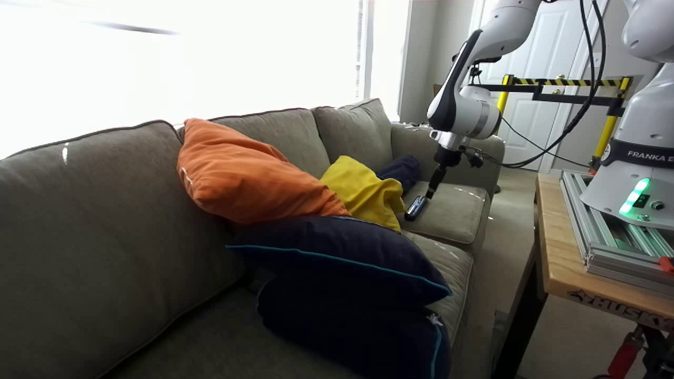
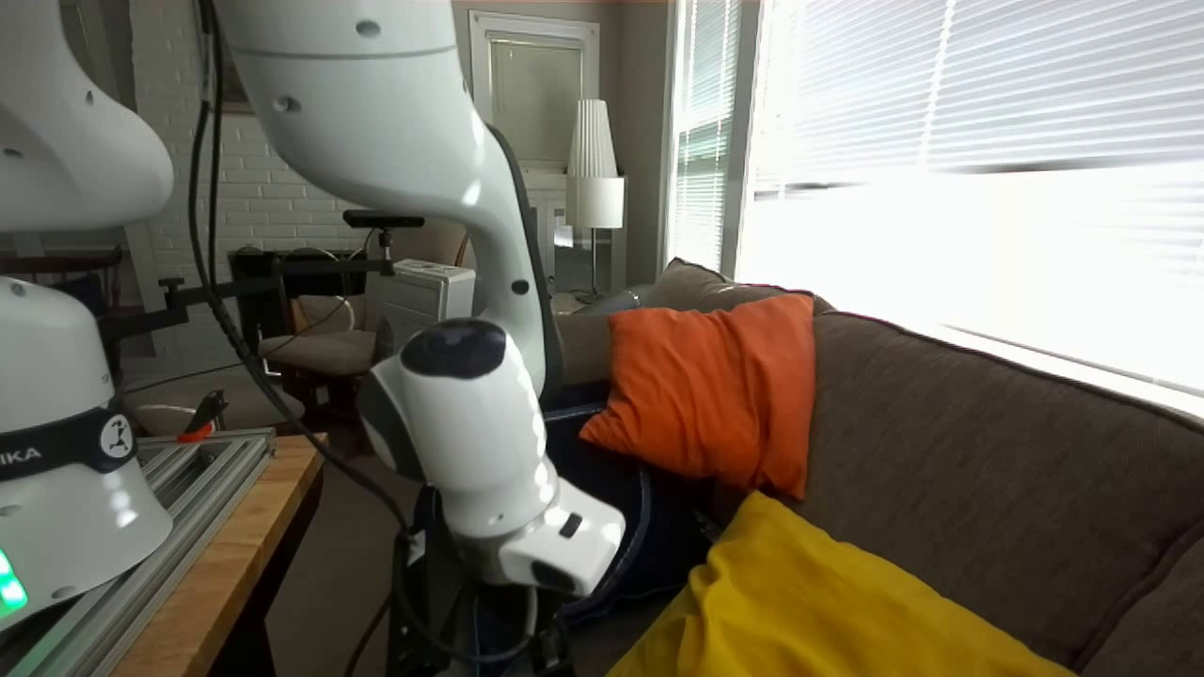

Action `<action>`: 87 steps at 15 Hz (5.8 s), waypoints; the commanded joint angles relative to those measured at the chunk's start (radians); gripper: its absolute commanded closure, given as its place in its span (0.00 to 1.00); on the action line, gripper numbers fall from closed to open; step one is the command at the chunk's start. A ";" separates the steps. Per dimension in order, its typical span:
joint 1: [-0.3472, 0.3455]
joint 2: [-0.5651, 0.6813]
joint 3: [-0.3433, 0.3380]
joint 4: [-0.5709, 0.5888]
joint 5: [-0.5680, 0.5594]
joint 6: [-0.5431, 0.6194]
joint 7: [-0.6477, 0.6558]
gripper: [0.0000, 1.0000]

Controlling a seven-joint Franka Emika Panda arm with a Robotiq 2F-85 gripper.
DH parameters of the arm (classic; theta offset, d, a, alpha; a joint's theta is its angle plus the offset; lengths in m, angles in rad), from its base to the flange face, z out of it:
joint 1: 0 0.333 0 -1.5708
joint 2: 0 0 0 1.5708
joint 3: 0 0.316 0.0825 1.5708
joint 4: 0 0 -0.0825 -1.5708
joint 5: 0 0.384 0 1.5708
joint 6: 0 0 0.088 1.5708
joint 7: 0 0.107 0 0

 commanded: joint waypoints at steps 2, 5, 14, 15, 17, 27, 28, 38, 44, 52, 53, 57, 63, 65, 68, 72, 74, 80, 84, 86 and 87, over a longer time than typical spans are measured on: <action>-0.008 0.179 -0.018 0.090 -0.024 -0.014 -0.001 0.00; -0.013 0.276 -0.001 0.146 -0.058 0.039 -0.012 0.00; 0.022 0.528 0.031 0.351 -0.274 0.260 -0.008 0.00; 0.029 0.547 0.031 0.368 -0.286 0.267 -0.008 0.00; 0.062 0.583 0.009 0.410 -0.352 0.269 0.021 0.00; 0.612 0.420 -0.478 0.457 -0.611 0.171 0.851 0.53; 0.639 0.383 -0.495 0.426 -0.600 0.129 0.903 0.59; 0.603 -0.135 -0.510 0.123 -0.617 -0.545 1.059 0.99; 0.565 -0.261 -0.486 0.071 -0.502 -0.805 1.075 0.98; 0.576 -0.351 -0.435 0.031 -0.285 -0.786 1.123 0.98; 0.569 -0.378 -0.419 0.017 -0.259 -0.789 1.107 0.98; 0.596 -0.438 -0.425 -0.011 -0.232 -0.773 1.112 0.98; 0.611 -0.482 -0.430 -0.070 -0.208 -0.742 1.117 0.98; 0.614 -0.484 -0.426 -0.084 -0.186 -0.728 1.117 0.98; 0.584 -0.495 -0.390 -0.089 -0.116 -0.688 1.056 0.65; 0.504 -0.575 -0.275 -0.079 0.022 -0.637 0.817 0.39; 0.463 -0.607 -0.216 -0.052 0.143 -0.657 0.696 0.25; 0.427 -0.600 -0.105 0.050 0.418 -0.717 0.264 0.00; 0.435 -0.493 -0.066 0.124 0.566 -0.761 0.084 0.00; 0.457 -0.432 -0.059 0.143 0.558 -0.702 0.055 0.00; 0.460 -0.401 -0.056 0.154 0.558 -0.688 0.043 0.00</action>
